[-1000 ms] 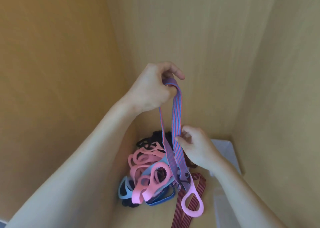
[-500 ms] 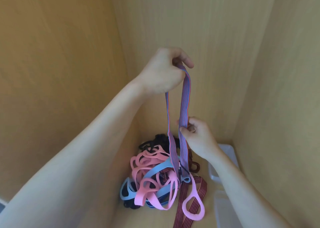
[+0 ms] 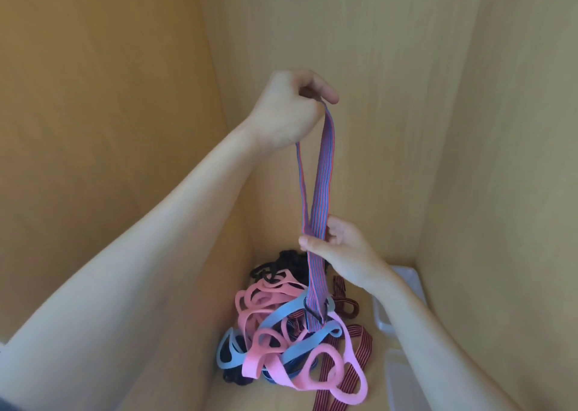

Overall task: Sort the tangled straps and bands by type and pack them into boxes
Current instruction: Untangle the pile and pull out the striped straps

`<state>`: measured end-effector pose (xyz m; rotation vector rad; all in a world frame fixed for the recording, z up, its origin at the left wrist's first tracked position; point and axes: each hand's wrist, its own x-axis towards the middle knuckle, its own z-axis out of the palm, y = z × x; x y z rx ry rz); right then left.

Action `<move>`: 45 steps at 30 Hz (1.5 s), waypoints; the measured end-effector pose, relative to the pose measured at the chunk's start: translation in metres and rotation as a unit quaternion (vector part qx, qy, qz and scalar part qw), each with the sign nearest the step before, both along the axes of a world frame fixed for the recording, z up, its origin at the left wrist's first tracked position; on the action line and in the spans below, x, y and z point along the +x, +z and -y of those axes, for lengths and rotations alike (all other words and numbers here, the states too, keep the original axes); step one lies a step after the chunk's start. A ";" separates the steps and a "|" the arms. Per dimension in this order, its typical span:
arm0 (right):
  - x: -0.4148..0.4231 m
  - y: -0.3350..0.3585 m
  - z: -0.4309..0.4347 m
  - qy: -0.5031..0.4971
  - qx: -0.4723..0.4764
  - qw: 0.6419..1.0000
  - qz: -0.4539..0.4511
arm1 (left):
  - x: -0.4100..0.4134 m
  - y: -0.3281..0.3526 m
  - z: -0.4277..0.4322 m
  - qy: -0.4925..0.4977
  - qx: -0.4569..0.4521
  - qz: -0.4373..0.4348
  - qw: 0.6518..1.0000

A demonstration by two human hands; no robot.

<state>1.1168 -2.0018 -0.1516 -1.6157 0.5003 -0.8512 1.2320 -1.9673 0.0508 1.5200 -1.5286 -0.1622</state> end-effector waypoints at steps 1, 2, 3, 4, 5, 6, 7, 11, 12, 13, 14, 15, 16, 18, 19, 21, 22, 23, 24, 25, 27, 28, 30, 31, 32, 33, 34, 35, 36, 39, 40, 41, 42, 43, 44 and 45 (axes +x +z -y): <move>0.001 -0.001 0.001 -0.004 0.001 1.000 -0.011 | 0.003 -0.001 -0.001 0.002 -0.002 -0.008 1.000; 0.000 -0.002 0.002 -0.008 0.003 1.000 -0.019 | 0.007 -0.002 -0.001 0.005 -0.004 -0.020 1.000; -0.002 -0.002 0.004 -0.014 0.005 1.000 -0.023 | 0.013 -0.003 -0.003 0.009 -0.009 -0.037 0.999; -0.004 -0.001 0.005 -0.020 0.010 0.999 -0.023 | 0.019 -0.006 -0.004 0.014 -0.016 -0.060 0.998; -0.007 -0.001 0.007 -0.024 0.010 0.999 -0.024 | 0.026 -0.009 -0.005 0.021 -0.024 -0.088 0.996; -0.010 -0.001 0.009 -0.031 0.010 0.999 -0.029 | 0.033 -0.014 -0.006 0.030 -0.030 -0.119 0.992; -0.012 -0.002 0.011 -0.041 0.007 0.999 -0.033 | 0.041 -0.022 -0.006 0.038 -0.032 -0.151 0.987; -0.018 -0.011 0.017 -0.086 0.015 0.996 -0.021 | 0.069 -0.070 -0.004 0.073 0.027 -0.228 0.970; -0.019 -0.013 0.018 -0.093 0.019 0.995 -0.015 | 0.074 -0.085 -0.004 0.079 0.054 -0.238 0.967; -0.021 -0.015 0.020 -0.097 0.024 0.995 -0.011 | 0.079 -0.100 -0.004 0.084 0.079 -0.247 0.962; -0.022 -0.017 0.021 -0.098 0.029 0.995 -0.009 | 0.082 -0.115 -0.006 0.087 0.101 -0.256 0.957; -0.023 -0.018 0.022 -0.099 0.035 0.994 -0.009 | 0.084 -0.129 -0.008 0.090 0.120 -0.263 0.953; -0.024 -0.019 0.024 -0.099 0.041 0.994 -0.010 | 0.085 -0.143 -0.010 0.090 0.137 -0.267 0.950; -0.025 -0.022 0.026 -0.097 0.055 0.994 -0.013 | 0.081 -0.170 -0.016 0.090 0.171 -0.261 0.946; -0.025 -0.024 0.027 -0.097 0.061 0.993 -0.017 | 0.078 -0.183 -0.019 0.093 0.186 -0.247 0.946; -0.023 -0.027 0.026 -0.097 0.075 0.992 -0.026 | 0.069 -0.206 -0.029 0.099 0.203 -0.214 0.950; -0.021 -0.030 0.025 -0.100 0.081 0.991 -0.037 | 0.063 -0.217 -0.033 0.101 0.203 -0.204 0.952; -0.019 -0.033 0.024 -0.106 0.082 0.990 -0.051 | 0.058 -0.226 -0.037 0.102 0.198 -0.199 0.954; -0.017 -0.036 0.024 -0.113 0.080 0.988 -0.066 | 0.054 -0.233 -0.041 0.099 0.191 -0.195 0.957; -0.016 -0.040 0.023 -0.120 0.075 0.987 -0.082 | 0.049 -0.239 -0.043 0.095 0.186 -0.191 0.959; -0.016 -0.047 0.022 -0.116 0.051 0.984 -0.124 | 0.042 -0.244 -0.046 0.071 0.183 -0.185 0.963; -0.017 -0.049 0.021 -0.102 0.034 0.984 -0.142 | 0.040 -0.246 -0.047 0.050 0.182 -0.183 0.965; -0.017 -0.047 0.014 -0.065 -0.005 0.986 -0.154 | 0.037 -0.244 -0.047 0.002 0.178 -0.162 0.971; -0.017 -0.045 0.010 -0.048 -0.025 0.987 -0.150 | 0.036 -0.243 -0.046 -0.018 0.179 -0.131 0.975; -0.016 -0.044 0.006 -0.032 -0.044 0.988 -0.146 | 0.035 -0.240 -0.045 -0.033 0.182 -0.094 0.978; -0.014 -0.043 0.003 -0.017 -0.059 0.988 -0.141 | 0.033 -0.237 -0.044 -0.047 0.182 -0.065 0.980; -0.013 -0.042 0.001 -0.006 -0.067 0.988 -0.138 | 0.030 -0.234 -0.042 -0.059 0.177 -0.048 0.981; -0.011 -0.042 0.000 -0.003 -0.066 0.989 -0.132 | 0.028 -0.233 -0.041 -0.067 0.169 -0.040 0.983; -0.010 -0.043 -0.001 -0.013 -0.057 0.991 -0.124 | 0.026 -0.231 -0.039 -0.072 0.161 -0.039 0.984; -0.010 -0.045 0.000 -0.072 -0.007 0.993 -0.097 | 0.023 -0.229 -0.039 -0.073 0.182 -0.093 0.976; -0.012 -0.045 -0.001 -0.080 0.006 0.992 -0.097 | 0.024 -0.230 -0.040 -0.073 0.188 -0.119 0.972; -0.014 -0.046 -0.001 -0.078 0.011 0.991 -0.112 | 0.025 -0.229 -0.041 -0.073 0.196 -0.147 0.967; -0.017 -0.046 -0.001 -0.064 0.012 0.988 -0.143 | 0.025 -0.229 -0.042 -0.075 0.204 -0.173 0.961; -0.020 -0.048 0.000 -0.038 0.010 0.982 -0.184 | 0.026 -0.229 -0.043 -0.075 0.210 -0.193 0.955; -0.024 -0.049 0.002 -0.007 0.003 0.973 -0.229 | 0.027 -0.229 -0.043 -0.074 0.214 -0.211 0.951; -0.028 -0.051 0.003 0.021 -0.009 0.964 -0.267 | 0.029 -0.229 -0.043 -0.072 0.212 -0.233 0.946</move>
